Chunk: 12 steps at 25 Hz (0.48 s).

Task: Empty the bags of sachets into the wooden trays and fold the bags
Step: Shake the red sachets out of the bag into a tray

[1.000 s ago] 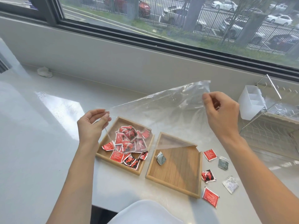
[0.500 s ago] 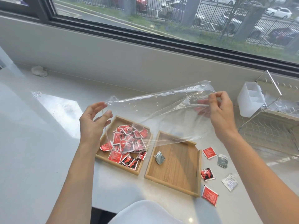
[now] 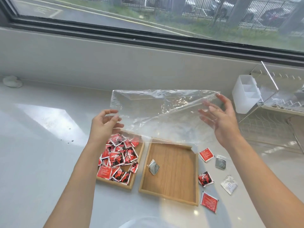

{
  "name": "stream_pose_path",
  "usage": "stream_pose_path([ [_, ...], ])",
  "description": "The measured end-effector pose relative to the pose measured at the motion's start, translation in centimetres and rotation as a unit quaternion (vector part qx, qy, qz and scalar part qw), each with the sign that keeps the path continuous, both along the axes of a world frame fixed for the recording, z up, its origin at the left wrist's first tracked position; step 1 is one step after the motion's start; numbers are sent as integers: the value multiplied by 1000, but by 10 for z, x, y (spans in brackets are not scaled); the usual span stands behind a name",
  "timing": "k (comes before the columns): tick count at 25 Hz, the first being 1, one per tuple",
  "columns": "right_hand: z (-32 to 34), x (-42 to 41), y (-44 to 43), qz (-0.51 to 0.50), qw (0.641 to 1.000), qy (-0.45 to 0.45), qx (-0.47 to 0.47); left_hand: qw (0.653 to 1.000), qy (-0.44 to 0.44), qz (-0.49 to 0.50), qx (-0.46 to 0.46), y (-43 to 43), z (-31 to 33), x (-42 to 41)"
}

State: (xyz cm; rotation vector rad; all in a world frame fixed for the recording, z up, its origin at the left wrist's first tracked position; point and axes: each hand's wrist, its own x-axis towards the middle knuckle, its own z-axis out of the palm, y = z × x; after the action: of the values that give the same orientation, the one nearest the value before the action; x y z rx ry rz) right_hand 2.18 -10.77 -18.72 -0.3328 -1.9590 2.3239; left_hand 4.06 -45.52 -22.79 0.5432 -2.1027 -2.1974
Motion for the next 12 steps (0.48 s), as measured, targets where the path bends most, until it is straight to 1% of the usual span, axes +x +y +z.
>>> stream_pose_path([
  [3, -16, -15, 22, 67, 997, -39, 11, 999, 4, -12, -35, 13, -5, -32],
  [5, -29, -29, 33, 80, 995, -60, 22, 999, 4, -20, -51, 20, -14, -58],
  [8, -56, -52, 44, 70, 994, -70, 42, 997, -5, -29, -72, 31, -29, -94],
  [12, -94, -86, 49, -1, 995, -73, 69, 995, 3, -48, -92, 44, -50, -136],
])
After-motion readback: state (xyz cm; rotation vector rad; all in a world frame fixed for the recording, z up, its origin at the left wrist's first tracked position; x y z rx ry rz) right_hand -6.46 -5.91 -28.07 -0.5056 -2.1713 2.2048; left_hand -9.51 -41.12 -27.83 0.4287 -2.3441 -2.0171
